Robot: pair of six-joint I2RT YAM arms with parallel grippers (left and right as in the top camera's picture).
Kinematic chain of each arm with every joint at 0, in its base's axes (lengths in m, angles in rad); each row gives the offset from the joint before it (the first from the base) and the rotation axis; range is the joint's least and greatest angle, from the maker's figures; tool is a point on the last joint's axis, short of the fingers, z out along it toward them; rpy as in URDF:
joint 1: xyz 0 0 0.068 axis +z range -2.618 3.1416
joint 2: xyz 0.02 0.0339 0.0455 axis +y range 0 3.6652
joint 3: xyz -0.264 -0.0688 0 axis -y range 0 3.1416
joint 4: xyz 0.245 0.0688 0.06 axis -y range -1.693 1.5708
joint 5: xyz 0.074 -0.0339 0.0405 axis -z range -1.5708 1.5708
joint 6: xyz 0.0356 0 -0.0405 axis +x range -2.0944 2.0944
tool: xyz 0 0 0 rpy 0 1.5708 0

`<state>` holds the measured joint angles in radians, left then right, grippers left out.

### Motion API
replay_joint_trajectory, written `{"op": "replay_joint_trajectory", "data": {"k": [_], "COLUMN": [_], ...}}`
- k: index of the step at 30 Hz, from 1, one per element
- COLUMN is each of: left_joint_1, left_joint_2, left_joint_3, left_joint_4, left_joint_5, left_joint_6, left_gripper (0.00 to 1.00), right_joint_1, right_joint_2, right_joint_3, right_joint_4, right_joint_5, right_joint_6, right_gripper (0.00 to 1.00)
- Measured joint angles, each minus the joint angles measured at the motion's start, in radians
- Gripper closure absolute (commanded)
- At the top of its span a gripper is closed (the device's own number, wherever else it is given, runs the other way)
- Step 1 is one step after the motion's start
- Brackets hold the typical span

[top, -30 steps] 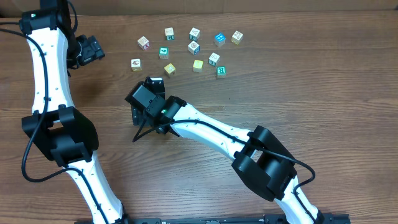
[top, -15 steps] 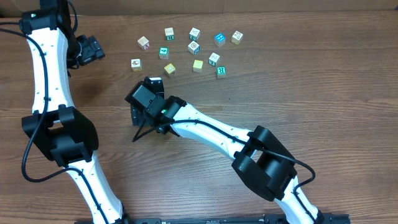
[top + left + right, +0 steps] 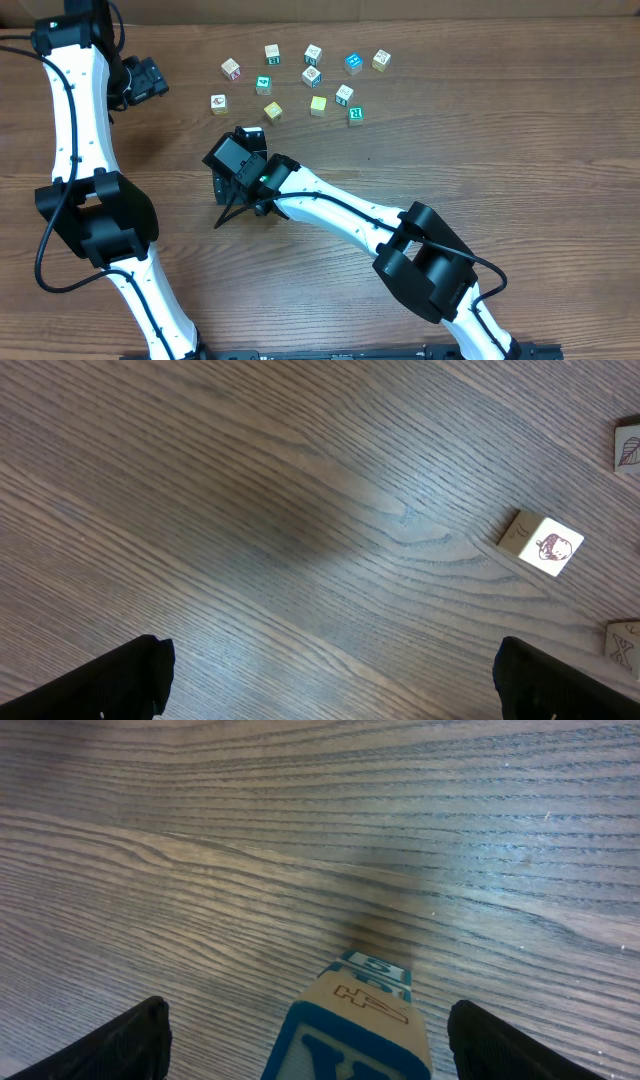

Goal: Form a tower

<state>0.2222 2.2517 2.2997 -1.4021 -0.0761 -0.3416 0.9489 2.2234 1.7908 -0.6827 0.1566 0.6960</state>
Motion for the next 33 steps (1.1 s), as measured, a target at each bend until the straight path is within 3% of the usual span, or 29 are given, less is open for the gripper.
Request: {"op": "replay_joint_trajectory", "data": {"k": [33], "left_joint_1": [0.0], "left_joint_2": [0.0], "left_joint_3": [0.0], "left_joint_4": [0.0], "left_joint_5": [0.0], "left_joint_6": [0.0], "left_gripper": [0.0], "right_joint_1": [0.0], "right_joint_2": [-0.001], "right_joint_3": [0.0], "right_joint_4": [-0.012], "right_joint_5": [-0.081], "right_joint_6": [-0.001], "right_gripper": [0.15]}}
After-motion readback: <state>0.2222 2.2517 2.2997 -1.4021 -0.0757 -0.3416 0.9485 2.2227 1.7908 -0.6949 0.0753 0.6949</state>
